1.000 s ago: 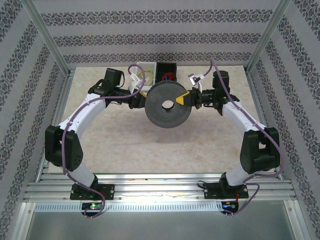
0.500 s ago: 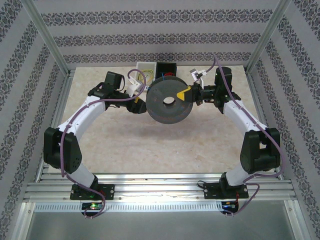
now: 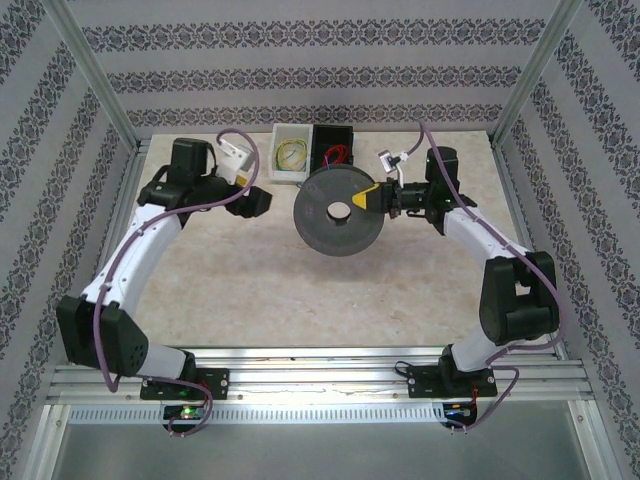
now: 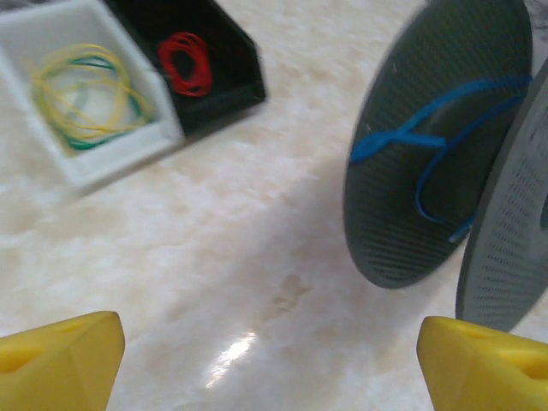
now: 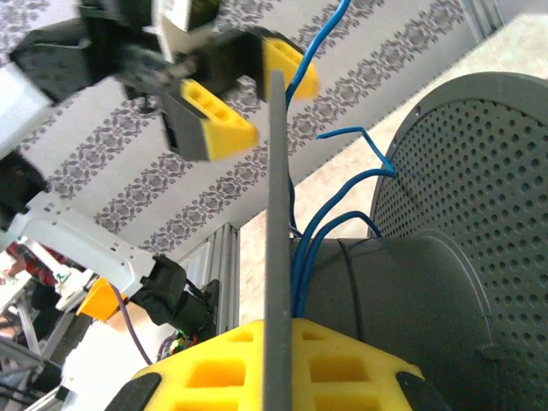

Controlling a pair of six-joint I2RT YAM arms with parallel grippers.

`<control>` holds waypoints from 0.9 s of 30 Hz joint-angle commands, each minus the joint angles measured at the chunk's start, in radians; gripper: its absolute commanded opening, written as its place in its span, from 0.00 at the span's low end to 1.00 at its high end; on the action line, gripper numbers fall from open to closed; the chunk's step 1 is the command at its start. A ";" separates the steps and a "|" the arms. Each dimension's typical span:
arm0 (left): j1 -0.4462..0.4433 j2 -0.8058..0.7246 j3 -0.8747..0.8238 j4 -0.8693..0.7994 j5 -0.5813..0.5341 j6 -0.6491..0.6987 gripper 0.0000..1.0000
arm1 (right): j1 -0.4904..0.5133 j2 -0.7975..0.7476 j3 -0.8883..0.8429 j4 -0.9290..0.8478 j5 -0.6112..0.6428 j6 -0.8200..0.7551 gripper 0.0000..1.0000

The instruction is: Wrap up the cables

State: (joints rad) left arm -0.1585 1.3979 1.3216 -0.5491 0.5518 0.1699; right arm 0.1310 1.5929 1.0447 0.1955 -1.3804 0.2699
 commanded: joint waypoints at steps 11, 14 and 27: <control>0.009 -0.023 -0.133 0.226 -0.494 -0.264 1.00 | 0.112 0.249 -0.156 0.391 0.248 0.388 0.00; 0.008 -0.011 -0.137 0.219 -0.523 -0.271 1.00 | 0.121 0.300 -0.159 0.416 0.301 0.426 0.00; 0.009 0.031 -0.170 0.215 -0.532 -0.313 1.00 | 0.139 0.231 -0.175 0.223 0.485 0.303 0.57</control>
State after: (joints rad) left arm -0.1551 1.4235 1.1690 -0.3653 0.0444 -0.1143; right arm 0.2600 1.9015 0.8604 0.4820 -0.9497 0.6567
